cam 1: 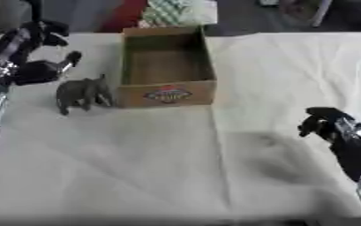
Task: Pick up objects on the table and place them in the box.
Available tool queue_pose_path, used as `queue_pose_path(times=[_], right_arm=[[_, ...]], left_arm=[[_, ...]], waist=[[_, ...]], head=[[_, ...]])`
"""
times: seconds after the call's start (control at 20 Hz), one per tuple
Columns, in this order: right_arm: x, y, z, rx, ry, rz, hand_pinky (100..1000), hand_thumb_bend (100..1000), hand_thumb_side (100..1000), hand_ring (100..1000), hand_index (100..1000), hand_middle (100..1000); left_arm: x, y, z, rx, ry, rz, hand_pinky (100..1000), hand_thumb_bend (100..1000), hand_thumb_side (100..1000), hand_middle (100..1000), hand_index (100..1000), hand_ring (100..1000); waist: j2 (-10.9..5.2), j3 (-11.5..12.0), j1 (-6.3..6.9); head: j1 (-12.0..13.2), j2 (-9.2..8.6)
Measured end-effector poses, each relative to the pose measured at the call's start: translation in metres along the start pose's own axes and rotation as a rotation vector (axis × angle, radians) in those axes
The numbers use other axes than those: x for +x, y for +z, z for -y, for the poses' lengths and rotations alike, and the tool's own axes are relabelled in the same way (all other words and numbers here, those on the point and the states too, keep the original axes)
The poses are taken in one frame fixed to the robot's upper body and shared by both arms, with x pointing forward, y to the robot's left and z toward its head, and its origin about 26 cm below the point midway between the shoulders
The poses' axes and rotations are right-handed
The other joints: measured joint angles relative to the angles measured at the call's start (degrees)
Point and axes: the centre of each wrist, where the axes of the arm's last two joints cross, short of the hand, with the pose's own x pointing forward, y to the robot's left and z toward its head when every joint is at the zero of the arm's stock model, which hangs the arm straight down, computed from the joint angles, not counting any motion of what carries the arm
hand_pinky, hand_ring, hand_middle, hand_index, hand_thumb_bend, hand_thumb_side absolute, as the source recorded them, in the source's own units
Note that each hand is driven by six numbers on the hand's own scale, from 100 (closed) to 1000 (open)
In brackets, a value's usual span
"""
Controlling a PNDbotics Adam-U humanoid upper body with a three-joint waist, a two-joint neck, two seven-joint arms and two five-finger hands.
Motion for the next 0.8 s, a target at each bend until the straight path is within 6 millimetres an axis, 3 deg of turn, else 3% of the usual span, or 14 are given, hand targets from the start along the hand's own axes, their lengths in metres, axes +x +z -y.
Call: queue_pose_path(times=[0.35, 0.8], right_arm=[[-0.001, 0.001, 0.0, 0.001, -0.002, -0.005, 745, 100, 793, 523, 743, 546], [-0.001, 0.001, 0.0, 0.002, -0.002, -0.006, 745, 100, 792, 523, 743, 546]], left_arm=[[0.005, -0.017, -0.015, -0.174, -0.344, 0.002, 785, 578, 180, 712, 789, 722], [-0.01, -0.036, -0.01, -0.339, -0.499, -0.082, 774, 608, 212, 697, 782, 716]], waist=[[-0.11, -0.3, 0.05], [-0.13, -0.3, 0.01]], head=[[-0.1, -0.01], [-0.1, -0.01]])
